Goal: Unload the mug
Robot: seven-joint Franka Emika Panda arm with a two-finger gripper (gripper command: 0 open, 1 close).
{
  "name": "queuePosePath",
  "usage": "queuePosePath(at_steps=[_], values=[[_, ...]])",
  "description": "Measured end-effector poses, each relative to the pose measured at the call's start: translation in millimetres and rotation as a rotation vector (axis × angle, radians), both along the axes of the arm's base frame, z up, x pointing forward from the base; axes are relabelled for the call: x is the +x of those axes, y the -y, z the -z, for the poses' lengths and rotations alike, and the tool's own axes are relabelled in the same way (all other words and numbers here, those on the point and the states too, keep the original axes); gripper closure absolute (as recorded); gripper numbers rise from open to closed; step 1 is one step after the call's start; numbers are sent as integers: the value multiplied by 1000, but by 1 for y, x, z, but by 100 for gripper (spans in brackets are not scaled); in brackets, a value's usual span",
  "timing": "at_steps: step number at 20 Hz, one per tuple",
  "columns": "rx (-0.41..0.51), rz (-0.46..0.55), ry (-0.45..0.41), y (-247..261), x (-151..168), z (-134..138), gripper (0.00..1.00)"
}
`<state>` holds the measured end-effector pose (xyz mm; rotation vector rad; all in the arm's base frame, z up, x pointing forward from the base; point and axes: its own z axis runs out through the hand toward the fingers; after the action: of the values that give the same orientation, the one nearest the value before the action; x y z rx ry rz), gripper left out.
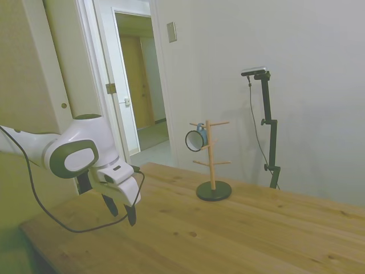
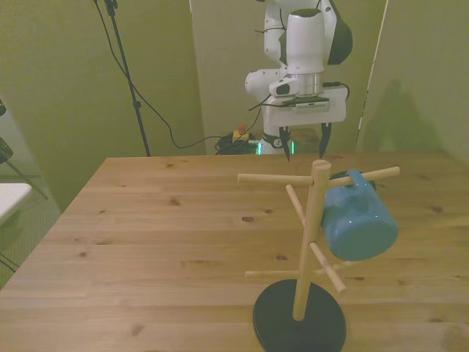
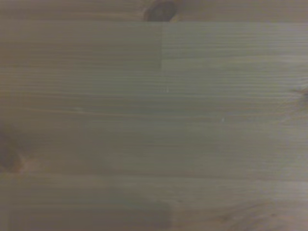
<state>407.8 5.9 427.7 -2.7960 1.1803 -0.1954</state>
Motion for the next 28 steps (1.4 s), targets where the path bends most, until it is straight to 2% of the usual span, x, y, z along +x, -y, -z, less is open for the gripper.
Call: queuePosePath(at_steps=[9,17,28], values=[[0,-10,-8,-2,10,-4,0],[0,-45,59,-7,38,-9,0],[-16,-124,264,-21,70,-23,0]])
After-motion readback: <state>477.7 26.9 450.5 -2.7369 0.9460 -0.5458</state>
